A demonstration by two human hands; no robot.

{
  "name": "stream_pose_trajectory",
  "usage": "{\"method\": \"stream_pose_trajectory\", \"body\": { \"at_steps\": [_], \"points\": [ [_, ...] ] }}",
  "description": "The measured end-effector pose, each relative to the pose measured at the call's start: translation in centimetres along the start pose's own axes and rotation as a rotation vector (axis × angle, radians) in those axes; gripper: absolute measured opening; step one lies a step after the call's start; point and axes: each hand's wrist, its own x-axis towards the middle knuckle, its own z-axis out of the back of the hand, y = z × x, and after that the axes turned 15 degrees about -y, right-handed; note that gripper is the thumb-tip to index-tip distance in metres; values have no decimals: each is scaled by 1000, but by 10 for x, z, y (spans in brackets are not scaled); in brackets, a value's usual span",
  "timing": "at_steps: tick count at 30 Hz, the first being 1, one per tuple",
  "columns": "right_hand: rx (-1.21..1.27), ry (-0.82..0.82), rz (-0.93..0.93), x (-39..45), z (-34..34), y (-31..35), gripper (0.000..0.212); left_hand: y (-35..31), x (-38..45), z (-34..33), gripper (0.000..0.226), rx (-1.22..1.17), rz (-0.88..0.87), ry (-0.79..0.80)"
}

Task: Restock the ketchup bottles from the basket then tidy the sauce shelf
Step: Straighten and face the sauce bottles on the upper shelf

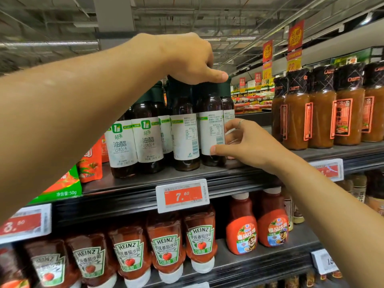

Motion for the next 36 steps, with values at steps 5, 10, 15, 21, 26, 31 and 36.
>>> {"method": "stream_pose_trajectory", "body": {
  "at_steps": [5, 10, 15, 21, 26, 31, 36],
  "points": [
    [-277, -30, 132, -1, -8, 5, 80, 7, -7, 15, 46, -243, -18, 40],
    [-149, 9, 70, 1, -3, -1, 60, 12, -9, 13, 53, -501, -62, 84],
    [35, 137, 12, 2, 1, -4, 50, 12, -7, 10, 44, -435, -77, 76],
    [-102, 19, 56, 1, -3, -1, 61, 13, -5, 5, 30, -330, -86, 71],
    [-108, 37, 47, 0, -4, -1, 51, 14, 1, -4, 37, -266, -61, 41],
    [-129, 36, 75, 2, -3, -2, 46, 11, 5, -5, 45, -225, -37, 15],
    [-220, 7, 108, 2, -7, -1, 56, 11, 3, -4, 48, -232, -34, 2]
  ]
}}
